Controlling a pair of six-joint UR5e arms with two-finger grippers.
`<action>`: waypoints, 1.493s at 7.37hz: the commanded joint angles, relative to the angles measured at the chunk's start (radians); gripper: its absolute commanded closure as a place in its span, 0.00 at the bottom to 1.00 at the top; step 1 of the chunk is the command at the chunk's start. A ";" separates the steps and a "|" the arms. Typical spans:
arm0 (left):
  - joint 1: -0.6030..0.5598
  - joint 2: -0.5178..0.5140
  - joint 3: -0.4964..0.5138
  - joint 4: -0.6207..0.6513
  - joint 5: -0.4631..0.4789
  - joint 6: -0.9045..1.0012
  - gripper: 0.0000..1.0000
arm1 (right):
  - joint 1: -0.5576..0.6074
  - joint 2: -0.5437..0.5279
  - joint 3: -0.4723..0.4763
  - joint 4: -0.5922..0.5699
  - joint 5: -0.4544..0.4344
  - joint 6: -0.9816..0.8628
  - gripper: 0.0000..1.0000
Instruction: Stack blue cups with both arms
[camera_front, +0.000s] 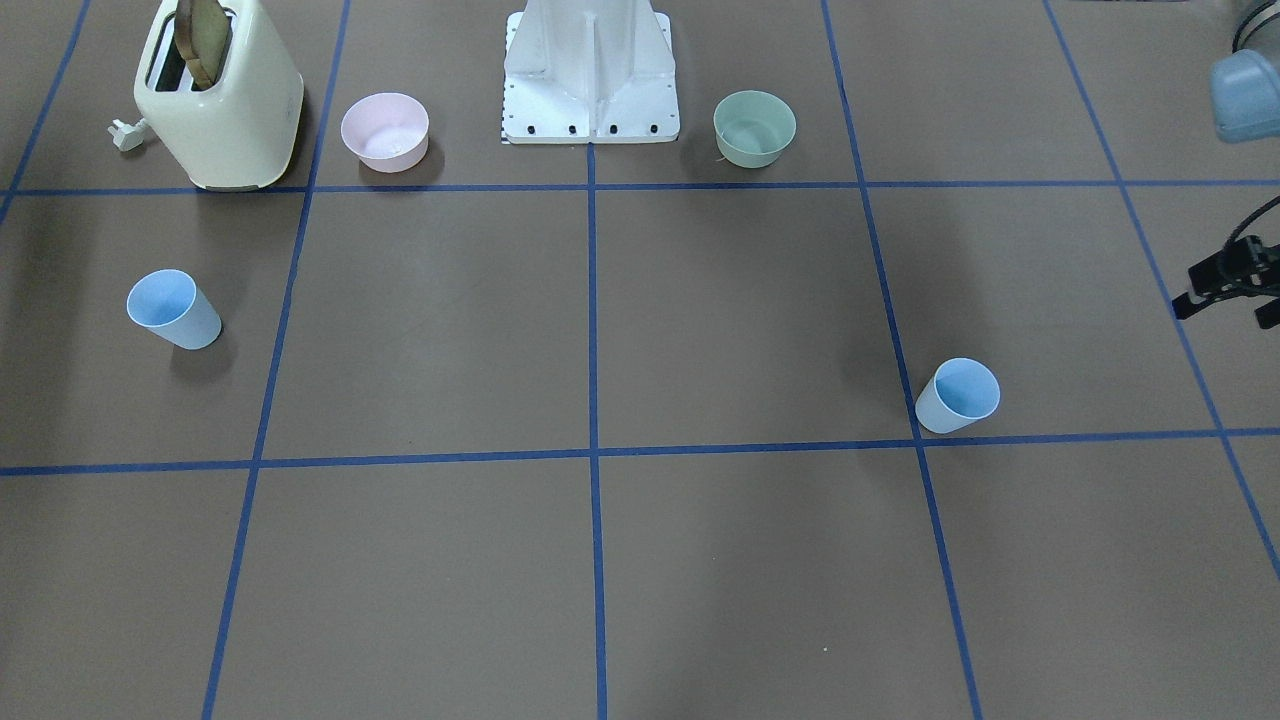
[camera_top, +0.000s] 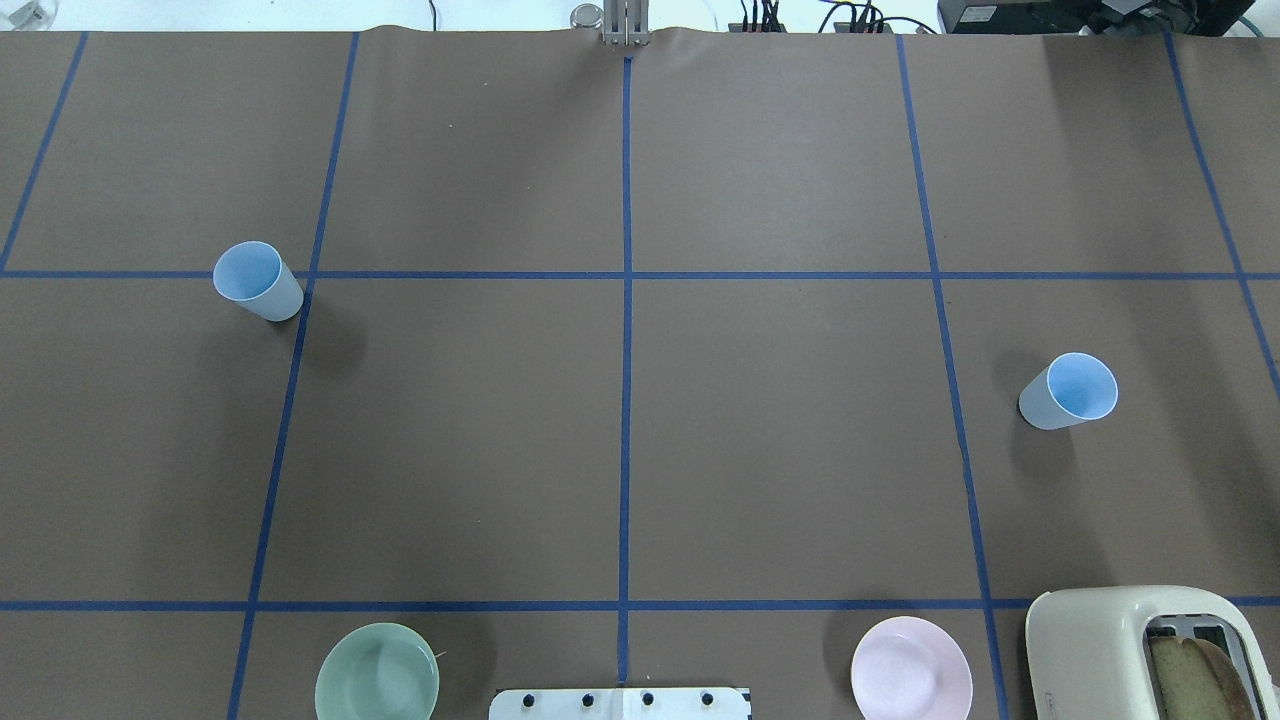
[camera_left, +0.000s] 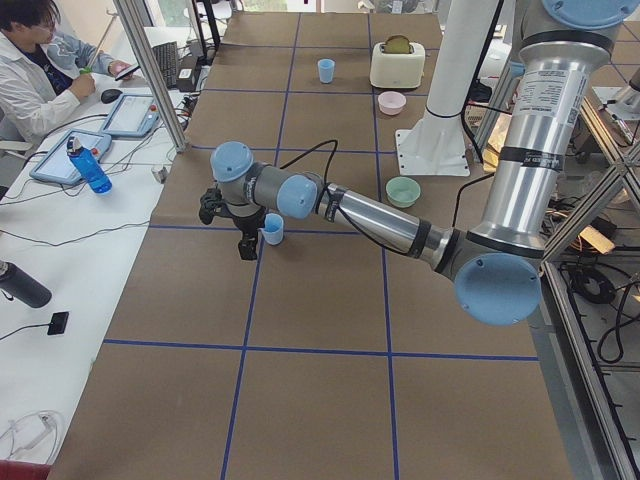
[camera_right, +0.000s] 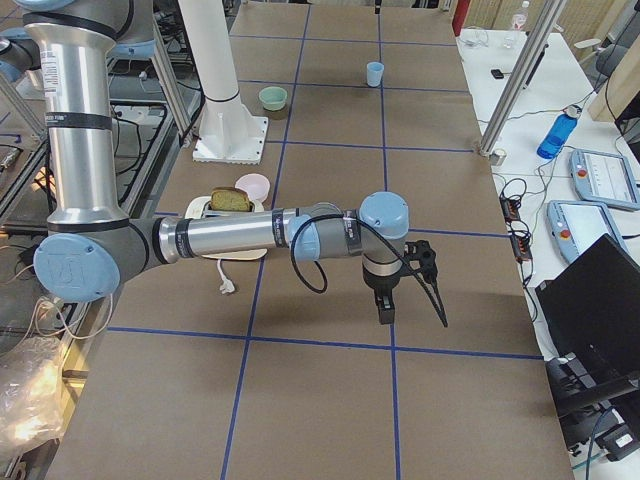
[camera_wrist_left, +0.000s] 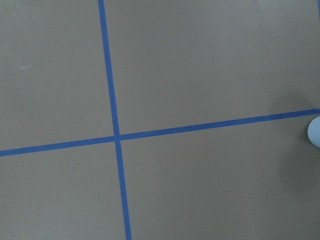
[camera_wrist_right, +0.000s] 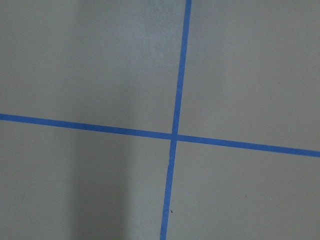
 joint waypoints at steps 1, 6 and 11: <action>0.144 -0.067 0.032 -0.065 0.062 -0.184 0.01 | -0.069 -0.012 0.052 0.010 0.067 0.050 0.02; 0.238 -0.115 0.233 -0.361 0.076 -0.333 0.03 | -0.254 -0.154 0.183 0.266 0.067 0.333 0.07; 0.265 -0.125 0.245 -0.364 0.103 -0.345 0.09 | -0.354 -0.239 0.178 0.473 0.057 0.470 0.07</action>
